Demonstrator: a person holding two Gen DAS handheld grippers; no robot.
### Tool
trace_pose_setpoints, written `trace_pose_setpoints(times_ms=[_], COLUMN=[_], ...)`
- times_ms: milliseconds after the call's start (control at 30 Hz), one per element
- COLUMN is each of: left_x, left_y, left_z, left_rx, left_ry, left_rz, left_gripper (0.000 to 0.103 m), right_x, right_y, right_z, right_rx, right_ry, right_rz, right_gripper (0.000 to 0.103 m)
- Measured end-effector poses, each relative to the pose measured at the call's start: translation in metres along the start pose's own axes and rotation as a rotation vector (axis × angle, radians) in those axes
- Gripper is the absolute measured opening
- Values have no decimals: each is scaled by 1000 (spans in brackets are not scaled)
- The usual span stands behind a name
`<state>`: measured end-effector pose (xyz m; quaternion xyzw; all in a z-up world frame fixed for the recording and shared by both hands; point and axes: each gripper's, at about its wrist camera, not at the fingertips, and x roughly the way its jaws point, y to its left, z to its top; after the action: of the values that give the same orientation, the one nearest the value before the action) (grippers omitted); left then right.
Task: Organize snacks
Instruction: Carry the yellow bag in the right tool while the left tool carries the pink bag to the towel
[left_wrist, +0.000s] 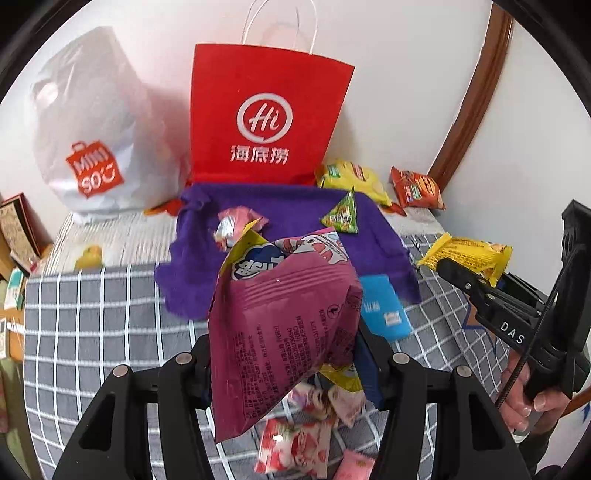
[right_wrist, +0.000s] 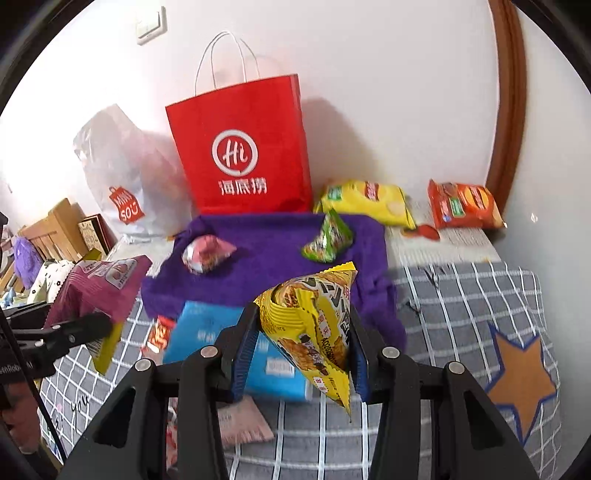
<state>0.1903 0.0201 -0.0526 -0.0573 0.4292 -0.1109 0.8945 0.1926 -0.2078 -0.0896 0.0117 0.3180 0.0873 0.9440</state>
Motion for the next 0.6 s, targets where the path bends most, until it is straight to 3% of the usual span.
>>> trace_pose_setpoints(times_ms=[333, 600], left_x=[19, 48], left_y=[5, 33], left_z=[52, 86], left_rx=[14, -48], left_ry=[-25, -11], left_rz=[27, 41], left_gripper=[57, 57], right_x=[33, 70], right_y=[6, 13], right_z=[55, 90], right_rx=[-13, -26], right_ry=[-21, -24], right_rz=[13, 27], right_gripper=[44, 44])
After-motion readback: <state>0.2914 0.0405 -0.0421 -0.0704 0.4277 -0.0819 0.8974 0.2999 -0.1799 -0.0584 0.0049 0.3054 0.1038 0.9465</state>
